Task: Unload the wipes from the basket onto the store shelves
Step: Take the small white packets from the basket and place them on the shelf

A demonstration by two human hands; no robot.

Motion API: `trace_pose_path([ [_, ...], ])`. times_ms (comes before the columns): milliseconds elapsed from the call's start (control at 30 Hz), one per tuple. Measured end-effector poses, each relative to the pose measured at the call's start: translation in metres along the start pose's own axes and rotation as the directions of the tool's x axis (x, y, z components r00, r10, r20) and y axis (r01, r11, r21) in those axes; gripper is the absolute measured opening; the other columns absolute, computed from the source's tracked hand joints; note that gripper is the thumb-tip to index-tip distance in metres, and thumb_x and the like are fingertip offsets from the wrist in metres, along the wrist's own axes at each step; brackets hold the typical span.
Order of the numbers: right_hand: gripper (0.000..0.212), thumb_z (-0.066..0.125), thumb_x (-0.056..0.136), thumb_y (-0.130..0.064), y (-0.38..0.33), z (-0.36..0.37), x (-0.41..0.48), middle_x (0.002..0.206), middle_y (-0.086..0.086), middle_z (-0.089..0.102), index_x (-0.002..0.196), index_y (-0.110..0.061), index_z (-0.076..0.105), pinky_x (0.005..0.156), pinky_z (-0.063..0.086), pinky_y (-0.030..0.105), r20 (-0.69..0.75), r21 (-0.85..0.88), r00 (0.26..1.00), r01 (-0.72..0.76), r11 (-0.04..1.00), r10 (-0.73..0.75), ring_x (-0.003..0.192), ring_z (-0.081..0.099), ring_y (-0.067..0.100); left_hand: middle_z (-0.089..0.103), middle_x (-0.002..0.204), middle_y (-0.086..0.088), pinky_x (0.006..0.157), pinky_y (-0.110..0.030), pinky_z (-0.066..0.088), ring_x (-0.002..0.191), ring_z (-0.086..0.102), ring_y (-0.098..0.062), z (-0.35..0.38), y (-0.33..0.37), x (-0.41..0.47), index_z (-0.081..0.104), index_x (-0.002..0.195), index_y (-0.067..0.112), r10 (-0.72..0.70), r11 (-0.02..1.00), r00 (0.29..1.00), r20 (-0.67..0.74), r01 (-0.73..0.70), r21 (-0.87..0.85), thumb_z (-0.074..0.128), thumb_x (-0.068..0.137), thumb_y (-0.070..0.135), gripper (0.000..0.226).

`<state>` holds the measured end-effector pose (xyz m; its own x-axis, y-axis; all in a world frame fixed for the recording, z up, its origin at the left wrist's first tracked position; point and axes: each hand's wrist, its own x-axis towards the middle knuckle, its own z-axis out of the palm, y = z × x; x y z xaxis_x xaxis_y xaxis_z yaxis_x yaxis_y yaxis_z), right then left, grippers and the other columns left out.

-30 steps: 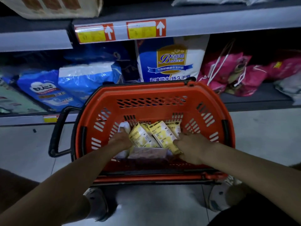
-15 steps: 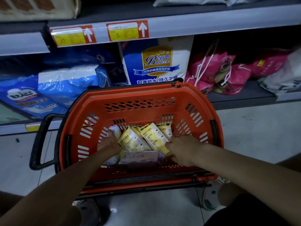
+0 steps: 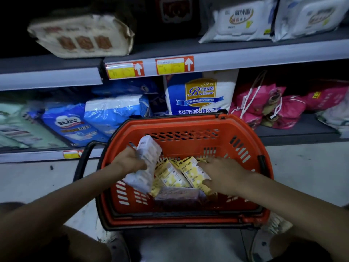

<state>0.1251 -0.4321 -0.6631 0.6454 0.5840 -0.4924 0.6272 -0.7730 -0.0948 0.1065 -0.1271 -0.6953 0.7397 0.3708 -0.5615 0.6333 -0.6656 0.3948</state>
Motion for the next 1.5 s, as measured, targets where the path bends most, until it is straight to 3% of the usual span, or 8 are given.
trace_pose_path([
  [100,0.053,0.058,0.099,-0.045,-0.005,-0.013,-0.001,0.136,0.003,0.060,0.148,-0.025,0.047,0.095,0.054,0.042,-0.133,0.279,0.991,0.009,0.960,0.030,0.122,0.060,0.024,0.077,0.095,-0.022,0.070,-0.038,0.060,0.087,0.075,-0.036,-0.022,0.009,-0.026,0.071,0.098,-0.009,-0.002,0.888,0.996,0.087,0.042,-0.459,0.086,0.080,0.008,0.029],
  [267,0.043,0.066,0.098,-0.039,-0.018,-0.029,0.002,0.111,-0.007,0.070,0.140,-0.031,0.057,0.095,0.055,0.040,-0.249,0.775,0.950,0.080,0.627,0.187,0.102,0.068,0.011,0.080,0.111,-0.010,0.078,-0.035,0.060,0.107,0.076,-0.027,-0.020,0.031,-0.068,0.076,0.117,0.008,0.147,0.670,0.958,0.246,0.086,-0.737,0.080,0.085,0.011,0.032],
  [467,0.042,0.068,0.097,-0.036,-0.028,-0.039,0.003,0.110,-0.003,0.074,0.137,-0.032,0.058,0.096,0.057,0.045,-0.230,0.940,0.933,0.140,0.310,0.277,0.104,0.070,0.011,0.080,0.109,-0.005,0.081,-0.034,0.061,0.101,0.077,-0.022,-0.004,0.060,-0.086,0.073,0.119,0.013,0.250,0.600,0.967,0.045,-0.118,-0.791,0.085,0.082,0.012,0.038],
  [667,0.052,0.070,0.077,-0.048,-0.036,-0.051,0.002,0.114,0.006,0.078,0.124,-0.025,0.066,0.090,0.059,0.042,-0.124,0.970,0.962,0.170,-0.175,0.243,0.100,0.076,0.023,0.078,0.109,0.003,0.087,-0.033,0.061,0.101,0.074,-0.015,0.011,0.066,-0.086,0.070,0.116,0.021,0.322,0.570,0.913,-0.249,-0.397,-0.719,0.085,0.085,0.024,0.035],
  [867,0.054,0.072,0.077,-0.050,-0.030,-0.049,0.003,0.116,0.003,0.077,0.125,-0.026,0.069,0.094,0.057,0.046,-0.109,0.953,0.965,0.169,-0.250,0.240,0.108,0.074,0.025,0.067,0.131,0.010,0.109,-0.039,0.049,0.122,0.064,-0.006,0.013,0.073,-0.091,0.070,0.134,0.035,0.439,0.516,0.886,-0.150,-0.386,-0.765,0.056,0.105,0.020,0.035],
  [1133,0.050,0.068,0.092,-0.014,-0.020,-0.043,0.000,0.125,0.011,0.072,0.140,-0.023,0.057,0.093,0.057,0.058,-0.019,0.918,0.974,0.108,-0.382,0.228,0.108,0.072,0.037,0.077,0.110,-0.009,0.088,-0.042,0.060,0.101,0.073,-0.027,0.008,0.073,-0.090,0.075,0.121,0.019,0.408,0.469,0.895,-0.178,-0.373,-0.801,0.053,0.104,0.005,0.032],
  [1333,0.063,0.072,0.070,-0.024,-0.015,-0.048,-0.004,0.124,0.013,0.073,0.133,-0.018,0.065,0.083,0.059,0.046,-0.007,0.835,0.991,0.077,-0.545,0.130,0.105,0.074,0.037,0.077,0.113,-0.008,0.107,-0.059,0.051,0.115,0.069,-0.032,0.012,0.068,-0.082,0.078,0.112,0.024,0.285,0.487,0.954,-0.092,-0.227,-0.844,0.067,0.096,0.030,0.021],
  [1500,0.053,0.060,0.077,-0.022,-0.016,-0.059,-0.008,0.114,0.012,0.077,0.129,-0.014,0.066,0.067,0.064,0.041,-0.090,0.840,0.990,0.132,-0.526,0.105,0.095,0.077,0.033,0.079,0.110,-0.004,0.090,-0.047,0.061,0.105,0.075,-0.027,0.017,0.075,-0.090,0.082,0.101,0.029,0.394,0.440,0.916,0.072,-0.120,-0.890,0.068,0.089,0.045,0.025],
])
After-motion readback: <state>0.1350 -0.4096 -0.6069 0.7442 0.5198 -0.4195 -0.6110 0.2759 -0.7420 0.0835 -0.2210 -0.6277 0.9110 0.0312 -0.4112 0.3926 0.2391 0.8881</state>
